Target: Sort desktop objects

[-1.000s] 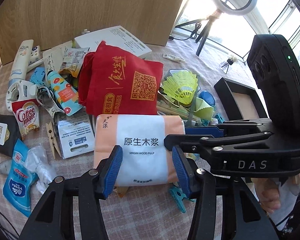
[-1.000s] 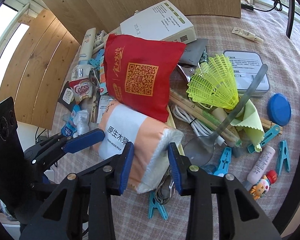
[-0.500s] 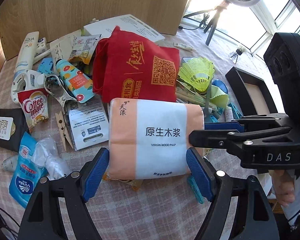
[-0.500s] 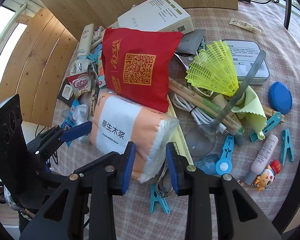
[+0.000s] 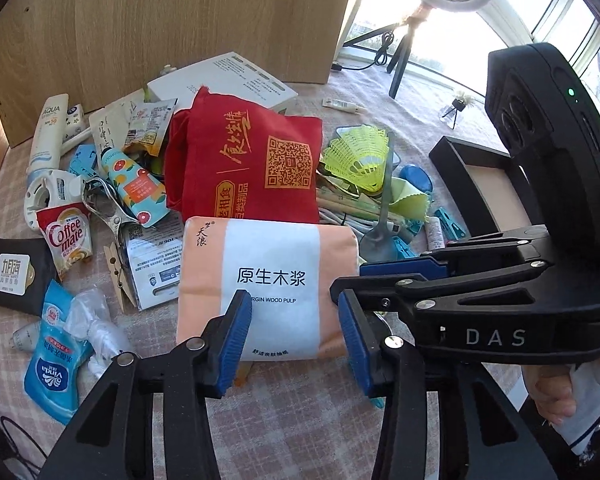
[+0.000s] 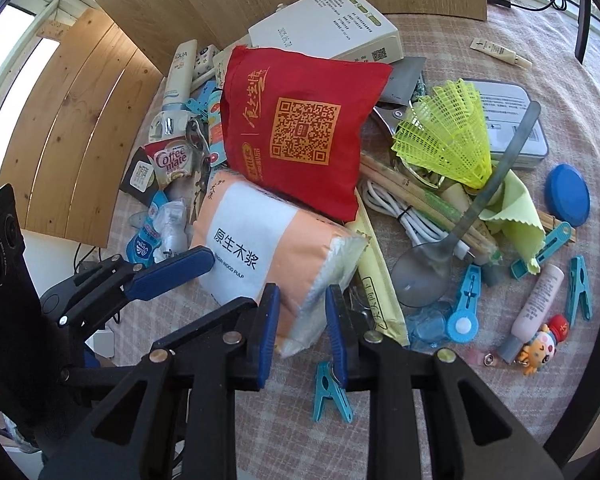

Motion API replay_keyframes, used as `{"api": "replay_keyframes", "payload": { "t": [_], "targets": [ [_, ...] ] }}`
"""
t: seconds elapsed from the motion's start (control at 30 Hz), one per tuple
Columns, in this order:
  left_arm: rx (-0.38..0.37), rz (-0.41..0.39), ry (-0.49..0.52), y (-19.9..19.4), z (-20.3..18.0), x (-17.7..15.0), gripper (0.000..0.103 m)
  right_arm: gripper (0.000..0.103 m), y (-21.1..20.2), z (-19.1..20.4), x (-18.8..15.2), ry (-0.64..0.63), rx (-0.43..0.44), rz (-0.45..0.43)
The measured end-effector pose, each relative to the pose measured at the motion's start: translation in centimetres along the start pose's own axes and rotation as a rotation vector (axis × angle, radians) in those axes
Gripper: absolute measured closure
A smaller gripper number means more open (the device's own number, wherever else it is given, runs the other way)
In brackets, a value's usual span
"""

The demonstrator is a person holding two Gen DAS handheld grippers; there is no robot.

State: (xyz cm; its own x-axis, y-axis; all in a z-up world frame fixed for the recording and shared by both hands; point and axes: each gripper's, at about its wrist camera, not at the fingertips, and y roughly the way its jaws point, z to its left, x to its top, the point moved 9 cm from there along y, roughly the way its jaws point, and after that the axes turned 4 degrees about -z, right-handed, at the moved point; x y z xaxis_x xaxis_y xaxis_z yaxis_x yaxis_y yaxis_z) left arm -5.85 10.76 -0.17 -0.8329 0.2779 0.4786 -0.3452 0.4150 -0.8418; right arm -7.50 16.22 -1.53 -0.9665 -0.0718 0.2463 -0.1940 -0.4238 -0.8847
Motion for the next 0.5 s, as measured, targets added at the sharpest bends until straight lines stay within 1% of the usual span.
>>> {"api": "replay_keyframes", "payload": {
  "t": [0.03,0.1,0.13,0.2,0.27,0.4,0.5],
  "targets": [
    [0.011,-0.001,-0.004,-0.1,0.3,-0.1,0.049,0.078,0.0,-0.1,-0.1,0.004,0.005,-0.001],
    [0.039,-0.016,-0.007,-0.6,0.9,-0.3,0.04,0.078,-0.3,-0.3,-0.3,0.01,0.009,-0.008],
    [0.05,-0.019,-0.012,-0.8,1.4,-0.5,0.039,0.078,-0.6,-0.4,-0.3,0.005,0.005,-0.019],
    [0.069,-0.016,-0.041,-1.2,2.4,-1.2,0.039,0.078,-1.4,-0.7,0.1,-0.016,-0.015,-0.047],
    [0.073,-0.017,-0.082,-1.6,3.3,-2.0,0.039,0.077,-2.2,-0.6,0.8,-0.038,-0.007,-0.072],
    [0.028,-0.046,-0.181,-2.4,3.5,-3.2,0.039,0.075,-2.7,0.0,2.9,-0.108,-0.015,-0.092],
    [0.004,-0.044,-0.231,-2.0,3.0,-3.7,0.039,0.075,-1.6,0.5,4.0,-0.165,-0.021,-0.066]
  ]
}}
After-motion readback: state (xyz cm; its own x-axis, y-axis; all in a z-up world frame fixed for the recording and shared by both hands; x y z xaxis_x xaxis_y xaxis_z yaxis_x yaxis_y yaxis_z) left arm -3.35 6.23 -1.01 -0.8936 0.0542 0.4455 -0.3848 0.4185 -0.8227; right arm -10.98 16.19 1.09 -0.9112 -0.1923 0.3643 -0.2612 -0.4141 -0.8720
